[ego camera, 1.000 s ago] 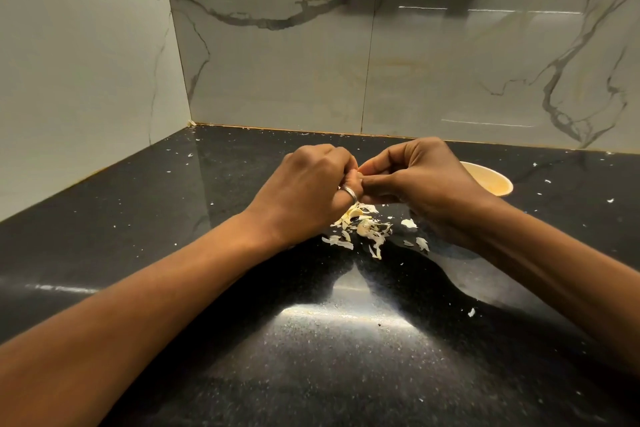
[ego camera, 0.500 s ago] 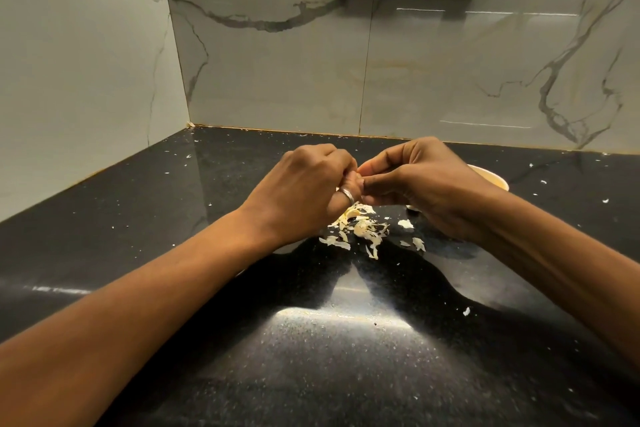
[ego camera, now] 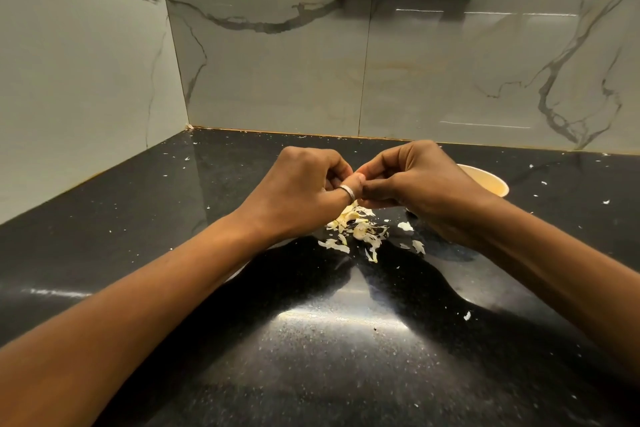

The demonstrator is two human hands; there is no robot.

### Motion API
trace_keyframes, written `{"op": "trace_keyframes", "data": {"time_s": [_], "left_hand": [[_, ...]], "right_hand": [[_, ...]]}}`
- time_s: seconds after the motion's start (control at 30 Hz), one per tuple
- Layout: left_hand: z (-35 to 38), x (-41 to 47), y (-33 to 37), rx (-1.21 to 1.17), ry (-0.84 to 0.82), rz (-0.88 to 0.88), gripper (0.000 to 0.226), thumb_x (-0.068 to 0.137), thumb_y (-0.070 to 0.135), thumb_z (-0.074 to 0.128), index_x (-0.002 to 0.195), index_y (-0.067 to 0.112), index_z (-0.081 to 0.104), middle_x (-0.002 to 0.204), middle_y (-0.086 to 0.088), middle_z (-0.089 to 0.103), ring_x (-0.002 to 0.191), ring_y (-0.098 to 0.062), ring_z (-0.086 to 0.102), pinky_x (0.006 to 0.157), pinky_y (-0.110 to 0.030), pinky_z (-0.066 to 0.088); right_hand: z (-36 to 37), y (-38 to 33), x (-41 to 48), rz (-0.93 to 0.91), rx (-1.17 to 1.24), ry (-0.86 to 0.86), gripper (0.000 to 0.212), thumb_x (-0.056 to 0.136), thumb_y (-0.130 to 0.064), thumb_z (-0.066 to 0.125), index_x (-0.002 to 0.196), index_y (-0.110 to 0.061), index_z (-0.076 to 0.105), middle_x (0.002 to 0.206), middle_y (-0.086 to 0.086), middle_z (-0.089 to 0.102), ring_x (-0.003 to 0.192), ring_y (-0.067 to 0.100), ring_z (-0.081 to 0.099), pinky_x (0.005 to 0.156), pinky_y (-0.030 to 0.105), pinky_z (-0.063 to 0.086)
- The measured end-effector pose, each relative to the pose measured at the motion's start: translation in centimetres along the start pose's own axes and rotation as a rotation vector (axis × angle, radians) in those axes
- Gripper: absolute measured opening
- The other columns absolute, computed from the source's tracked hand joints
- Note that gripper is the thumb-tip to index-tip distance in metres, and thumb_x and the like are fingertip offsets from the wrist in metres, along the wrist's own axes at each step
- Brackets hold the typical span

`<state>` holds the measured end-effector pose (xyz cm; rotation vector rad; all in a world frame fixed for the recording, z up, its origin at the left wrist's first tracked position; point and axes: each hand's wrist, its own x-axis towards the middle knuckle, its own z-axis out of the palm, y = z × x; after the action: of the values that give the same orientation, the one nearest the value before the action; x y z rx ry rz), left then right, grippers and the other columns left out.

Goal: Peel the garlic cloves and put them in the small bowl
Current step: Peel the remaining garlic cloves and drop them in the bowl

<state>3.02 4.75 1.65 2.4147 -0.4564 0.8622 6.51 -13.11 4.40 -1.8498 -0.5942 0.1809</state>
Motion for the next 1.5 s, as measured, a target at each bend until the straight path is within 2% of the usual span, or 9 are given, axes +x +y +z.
{"op": "trace_keyframes", "data": {"time_s": [0.17, 0.27, 0.37, 0.5, 0.73, 1.03, 1.2, 1.33, 1.5], "left_hand": [[-0.6, 0.2, 0.0, -0.137, -0.081, -0.104, 0.012, 0.095, 0.023, 0.069, 0.089, 0.014, 0.074, 0.064, 0.001, 0.068, 0.048, -0.006, 0.064, 0.050, -0.024, 0.054], [-0.7, 0.2, 0.1, -0.213, -0.108, -0.168, 0.011, 0.094, 0.023, 0.070, 0.091, 0.014, 0.075, 0.069, -0.002, 0.070, 0.057, -0.014, 0.069, 0.051, -0.031, 0.059], [-0.9, 0.4, 0.2, -0.311, -0.141, -0.255, 0.012, 0.094, 0.021, 0.069, 0.093, 0.010, 0.075, 0.076, -0.005, 0.071, 0.068, -0.013, 0.070, 0.053, -0.027, 0.058], [-1.1, 0.4, 0.5, -0.501, -0.187, -0.397, 0.013, 0.095, 0.018, 0.068, 0.095, 0.006, 0.074, 0.081, -0.007, 0.069, 0.068, -0.007, 0.065, 0.053, -0.019, 0.052], [-1.4, 0.5, 0.4, -0.711, -0.194, -0.572, 0.015, 0.095, 0.016, 0.066, 0.099, 0.004, 0.073, 0.081, -0.005, 0.070, 0.068, -0.007, 0.065, 0.054, -0.019, 0.052], [-1.1, 0.6, 0.4, -0.565, -0.191, -0.608, 0.012, 0.098, 0.012, 0.061, 0.095, 0.004, 0.070, 0.081, -0.008, 0.064, 0.061, -0.007, 0.061, 0.051, -0.021, 0.052], [-0.9, 0.5, 0.3, -0.336, -0.127, -0.471, 0.013, 0.085, 0.023, 0.080, 0.082, 0.014, 0.070, 0.071, -0.002, 0.070, 0.060, -0.007, 0.063, 0.051, -0.022, 0.052], [-1.0, 0.4, 0.5, -0.359, -0.060, -0.361, 0.007, 0.090, 0.021, 0.074, 0.095, 0.017, 0.076, 0.075, 0.004, 0.072, 0.066, -0.011, 0.068, 0.050, -0.023, 0.053], [-0.7, 0.3, 0.5, -0.320, -0.033, -0.308, 0.006, 0.091, 0.023, 0.074, 0.093, 0.020, 0.077, 0.073, 0.002, 0.072, 0.068, -0.017, 0.070, 0.050, -0.029, 0.057]], "right_hand": [[-0.2, 0.1, 0.2, -0.007, -0.011, -0.017, 0.011, 0.085, 0.006, 0.072, 0.096, 0.005, 0.073, 0.091, 0.022, 0.074, 0.075, 0.018, 0.070, 0.066, 0.021, 0.060], [-0.5, 0.2, 0.3, -0.002, -0.028, -0.025, 0.011, 0.086, 0.004, 0.073, 0.097, 0.003, 0.074, 0.092, 0.022, 0.074, 0.078, 0.020, 0.071, 0.072, 0.027, 0.062], [-0.7, 0.2, 0.4, -0.002, -0.037, -0.037, 0.011, 0.086, 0.004, 0.073, 0.097, 0.002, 0.074, 0.091, 0.020, 0.075, 0.076, 0.018, 0.071, 0.074, 0.029, 0.062], [-0.6, 0.2, 0.4, -0.002, -0.002, -0.051, 0.015, 0.085, 0.003, 0.073, 0.100, 0.002, 0.072, 0.088, 0.018, 0.075, 0.073, 0.016, 0.070, 0.068, 0.024, 0.060], [-0.5, 0.2, 0.4, -0.005, 0.101, -0.031, 0.016, 0.087, 0.009, 0.068, 0.102, 0.003, 0.070, 0.084, 0.016, 0.073, 0.071, 0.016, 0.070, 0.065, 0.021, 0.058], [-0.4, 0.4, 0.6, 0.017, 0.235, 0.055, 0.014, 0.088, 0.007, 0.066, 0.099, 0.000, 0.069, 0.092, 0.017, 0.076, 0.081, 0.020, 0.073, 0.074, 0.026, 0.062], [-0.6, 0.5, 0.7, 0.021, 0.237, 0.052, 0.015, 0.089, 0.006, 0.066, 0.101, -0.001, 0.070, 0.095, 0.017, 0.076, 0.083, 0.019, 0.073, 0.073, 0.024, 0.061], [-0.6, 0.7, 0.7, 0.007, 0.167, 0.040, 0.017, 0.088, 0.005, 0.068, 0.104, -0.001, 0.070, 0.094, 0.016, 0.075, 0.082, 0.019, 0.073, 0.070, 0.023, 0.060], [-0.4, 0.7, 0.7, -0.002, 0.100, 0.016, 0.014, 0.087, 0.005, 0.069, 0.099, 0.000, 0.071, 0.094, 0.019, 0.075, 0.081, 0.019, 0.073, 0.075, 0.025, 0.062]]}}
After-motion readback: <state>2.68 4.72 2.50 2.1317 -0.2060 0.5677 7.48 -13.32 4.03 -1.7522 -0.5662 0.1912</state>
